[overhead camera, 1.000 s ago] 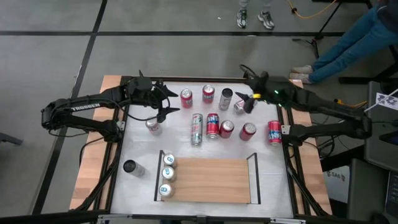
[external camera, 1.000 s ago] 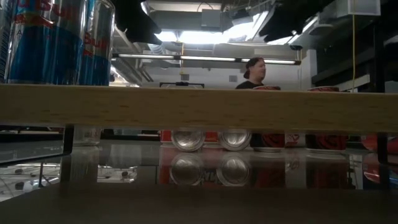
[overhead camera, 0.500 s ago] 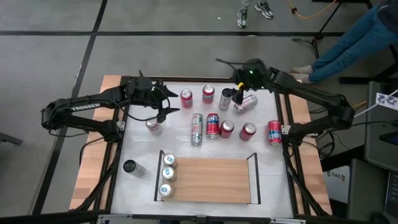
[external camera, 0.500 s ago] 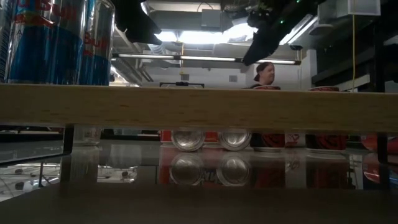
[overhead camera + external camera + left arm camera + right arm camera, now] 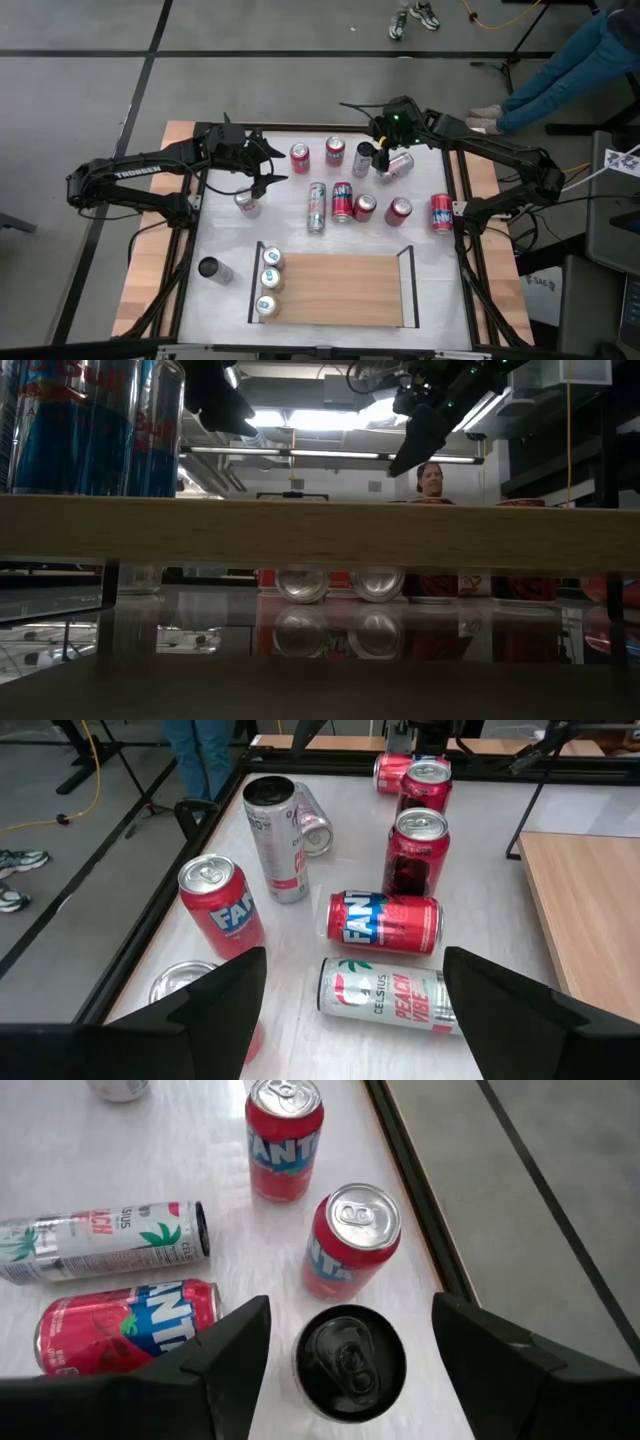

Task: Place canned beverage on shelf
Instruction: Put the top white soda can on the shelf

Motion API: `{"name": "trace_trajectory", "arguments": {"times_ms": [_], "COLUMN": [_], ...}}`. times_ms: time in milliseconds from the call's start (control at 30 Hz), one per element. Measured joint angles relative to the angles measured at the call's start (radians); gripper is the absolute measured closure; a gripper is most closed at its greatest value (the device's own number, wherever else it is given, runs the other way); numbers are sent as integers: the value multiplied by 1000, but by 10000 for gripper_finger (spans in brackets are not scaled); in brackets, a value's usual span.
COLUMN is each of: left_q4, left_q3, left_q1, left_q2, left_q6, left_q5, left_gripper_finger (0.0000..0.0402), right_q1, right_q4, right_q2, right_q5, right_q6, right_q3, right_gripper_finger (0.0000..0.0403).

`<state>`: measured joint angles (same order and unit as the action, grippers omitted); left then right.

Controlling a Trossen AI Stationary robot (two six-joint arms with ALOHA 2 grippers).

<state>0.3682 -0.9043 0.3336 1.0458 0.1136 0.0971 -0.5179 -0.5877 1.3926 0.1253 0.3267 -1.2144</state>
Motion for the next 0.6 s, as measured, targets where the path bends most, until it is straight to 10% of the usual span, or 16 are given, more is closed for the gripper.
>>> {"name": "trace_trajectory", "arguments": {"times_ms": [600], "left_q4": [-1], "left_q3": [0], "left_q1": [0], "left_q2": [0], "left_q6": [-1], "left_q5": [0], "left_gripper_finger": [105], "right_q1": [0], "right_q4": [-37], "right_q2": [98], "right_q5": [15], "right_q6": [29], "right_q3": [-1], "right_gripper_finger": [134]}}
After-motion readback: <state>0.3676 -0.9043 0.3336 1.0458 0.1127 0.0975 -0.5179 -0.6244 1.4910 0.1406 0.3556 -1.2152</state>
